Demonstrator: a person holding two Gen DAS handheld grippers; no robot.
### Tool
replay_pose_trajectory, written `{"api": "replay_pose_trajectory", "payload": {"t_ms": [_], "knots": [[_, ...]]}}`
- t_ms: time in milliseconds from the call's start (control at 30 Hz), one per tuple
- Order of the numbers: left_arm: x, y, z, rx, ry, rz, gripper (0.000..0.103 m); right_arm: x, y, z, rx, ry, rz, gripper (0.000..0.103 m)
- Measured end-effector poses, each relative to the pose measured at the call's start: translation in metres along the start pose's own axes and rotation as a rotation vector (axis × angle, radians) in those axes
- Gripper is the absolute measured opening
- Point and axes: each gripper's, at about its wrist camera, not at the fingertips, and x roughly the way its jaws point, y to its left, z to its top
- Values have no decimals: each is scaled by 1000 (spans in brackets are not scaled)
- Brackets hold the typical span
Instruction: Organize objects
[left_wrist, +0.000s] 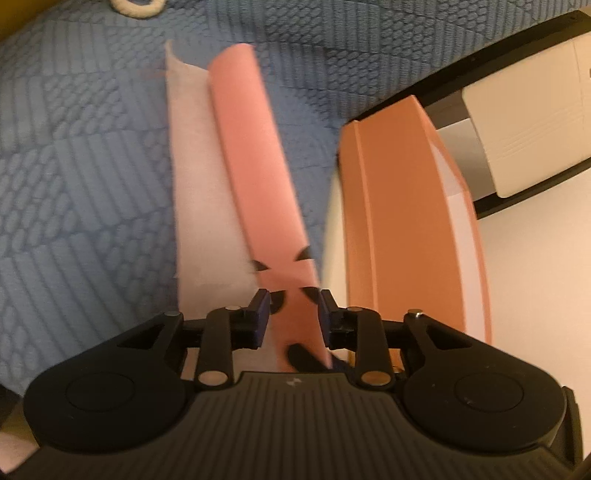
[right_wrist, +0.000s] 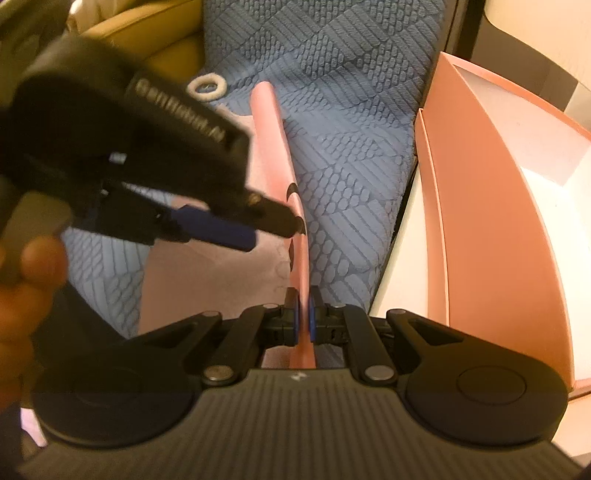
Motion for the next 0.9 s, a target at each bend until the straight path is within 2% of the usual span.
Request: {"api": "replay_pose_trajectory", "payload": {"t_ms": [167, 267, 300, 433, 500, 733, 833, 900], "knots": [[10, -13, -3, 46, 4, 45, 31, 1, 1, -1, -20, -7, 2, 8], [13, -13, -1, 22, 2, 44, 28, 2, -2, -3, -11, -12, 14, 9], [13, -13, -1, 22, 2, 47, 23, 2, -5, -4, -2, -14, 23, 10], [7, -19, 0, 48, -4, 73, 12, -1, -15, -8, 58, -31, 85, 11], [3, -23, 0, 69, -11, 100, 9, -5, -21, -11, 85, -63, 157, 13], [-8, -22, -6, 75, -19, 148, 6, -26, -27, -16, 160, -173, 274, 13], [-13, -17, -9, 70, -21, 150, 6, -27, -23, -14, 167, -180, 304, 13], [-16, -12, -8, 59, -19, 142, 6, -25, -16, -12, 154, -168, 293, 13]]}}
